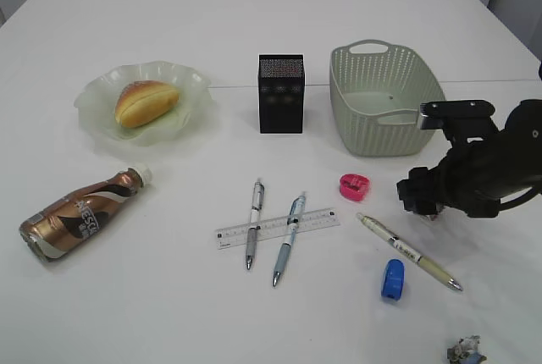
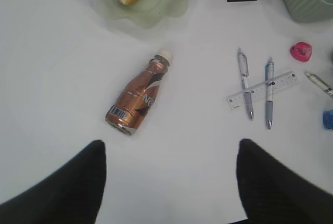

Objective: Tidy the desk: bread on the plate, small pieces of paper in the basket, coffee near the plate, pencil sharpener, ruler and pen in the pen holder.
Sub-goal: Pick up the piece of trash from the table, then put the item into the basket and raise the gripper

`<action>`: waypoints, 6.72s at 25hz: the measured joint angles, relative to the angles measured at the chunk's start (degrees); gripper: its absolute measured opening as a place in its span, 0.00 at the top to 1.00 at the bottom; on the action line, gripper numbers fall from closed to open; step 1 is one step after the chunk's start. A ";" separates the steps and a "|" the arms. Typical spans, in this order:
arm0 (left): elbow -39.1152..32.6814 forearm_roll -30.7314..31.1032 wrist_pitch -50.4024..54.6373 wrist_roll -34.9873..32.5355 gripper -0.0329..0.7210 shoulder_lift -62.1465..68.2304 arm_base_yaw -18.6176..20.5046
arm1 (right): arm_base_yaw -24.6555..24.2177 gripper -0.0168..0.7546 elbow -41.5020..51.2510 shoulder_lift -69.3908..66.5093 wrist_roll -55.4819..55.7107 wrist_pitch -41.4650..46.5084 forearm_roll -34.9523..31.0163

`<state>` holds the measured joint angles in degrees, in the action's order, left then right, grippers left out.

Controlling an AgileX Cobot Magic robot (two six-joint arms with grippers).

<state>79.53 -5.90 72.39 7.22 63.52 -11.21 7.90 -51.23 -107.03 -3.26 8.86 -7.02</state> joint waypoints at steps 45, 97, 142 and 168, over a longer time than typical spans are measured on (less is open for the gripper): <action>0.00 0.44 0.00 0.00 0.21 0.00 0.00 | 0.00 0.60 -0.09 -2.90 0.00 -3.21 0.07; 0.00 0.67 0.00 0.00 0.21 0.00 0.00 | 0.00 0.96 -45.52 5.03 4.88 46.71 7.02; 0.00 0.90 0.00 0.00 0.21 0.00 0.00 | 0.00 0.23 -57.96 -19.02 10.82 31.93 12.37; 0.00 1.39 0.00 0.00 0.21 0.00 0.00 | -1.18 0.25 -64.81 -18.86 16.26 51.60 11.34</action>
<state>79.53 -4.51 72.39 7.22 63.52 -11.21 6.72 -116.04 -125.89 12.99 60.46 4.32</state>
